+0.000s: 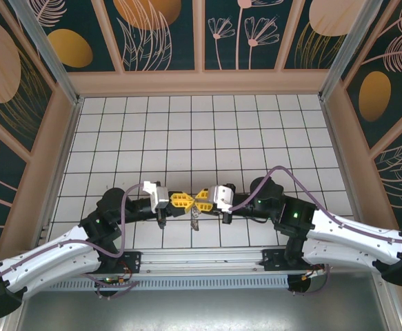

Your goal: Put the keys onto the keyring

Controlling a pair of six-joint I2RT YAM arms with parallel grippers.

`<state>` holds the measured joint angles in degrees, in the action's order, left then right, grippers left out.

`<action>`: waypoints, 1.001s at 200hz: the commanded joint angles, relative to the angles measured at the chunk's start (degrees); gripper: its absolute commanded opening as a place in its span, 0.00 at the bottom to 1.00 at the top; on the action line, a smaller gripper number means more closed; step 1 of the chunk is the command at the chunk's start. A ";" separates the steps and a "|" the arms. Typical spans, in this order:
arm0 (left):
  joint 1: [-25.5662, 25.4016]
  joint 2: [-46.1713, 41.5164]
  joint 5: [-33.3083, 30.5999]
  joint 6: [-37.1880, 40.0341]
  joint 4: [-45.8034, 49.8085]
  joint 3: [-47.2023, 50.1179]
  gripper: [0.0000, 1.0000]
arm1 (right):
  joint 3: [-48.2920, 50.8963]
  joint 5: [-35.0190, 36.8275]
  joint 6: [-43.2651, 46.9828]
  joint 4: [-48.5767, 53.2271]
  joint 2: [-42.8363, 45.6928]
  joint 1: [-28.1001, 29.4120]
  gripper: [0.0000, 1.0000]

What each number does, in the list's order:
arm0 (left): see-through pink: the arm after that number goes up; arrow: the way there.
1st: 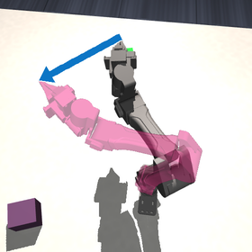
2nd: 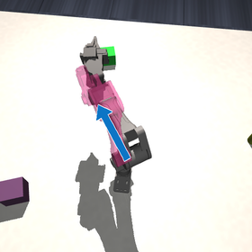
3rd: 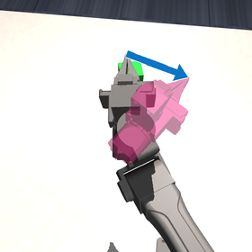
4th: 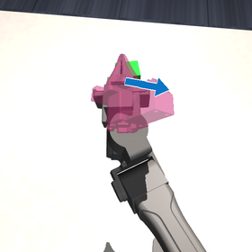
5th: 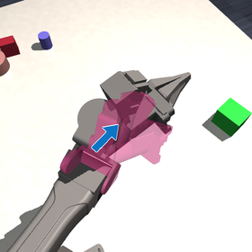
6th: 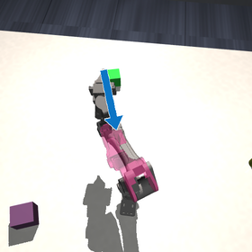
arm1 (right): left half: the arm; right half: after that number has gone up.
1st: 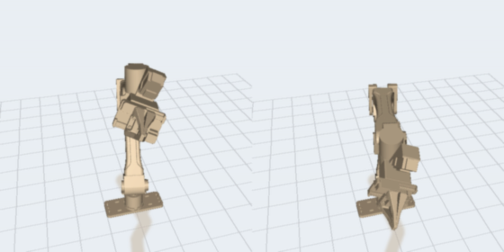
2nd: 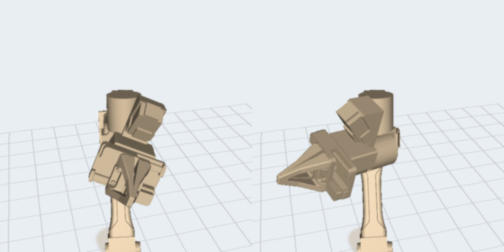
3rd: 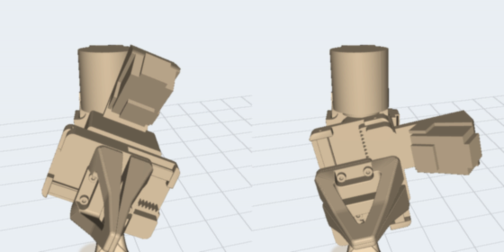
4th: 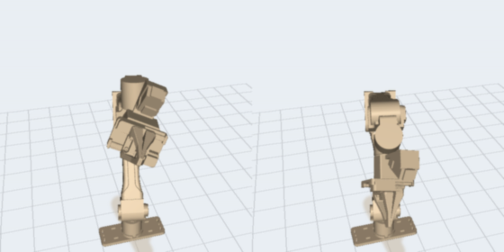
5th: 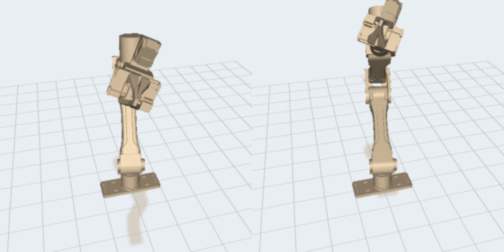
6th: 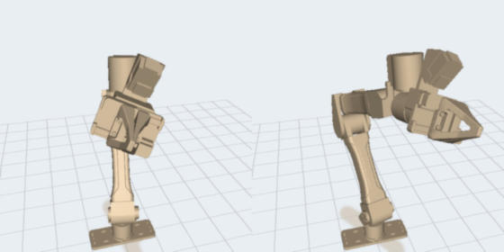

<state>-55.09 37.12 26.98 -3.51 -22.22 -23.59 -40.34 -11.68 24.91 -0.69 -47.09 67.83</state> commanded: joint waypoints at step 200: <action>-0.28 -1.51 4.22 1.49 -3.34 -3.06 0.00 | 1.45 -8.37 -5.64 -2.16 -1.49 -3.32 0.10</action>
<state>-54.76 36.75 27.46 -3.09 -20.71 -23.68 -39.68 -17.76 20.88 -1.58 -47.94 65.19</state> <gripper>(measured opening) 0.045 0.117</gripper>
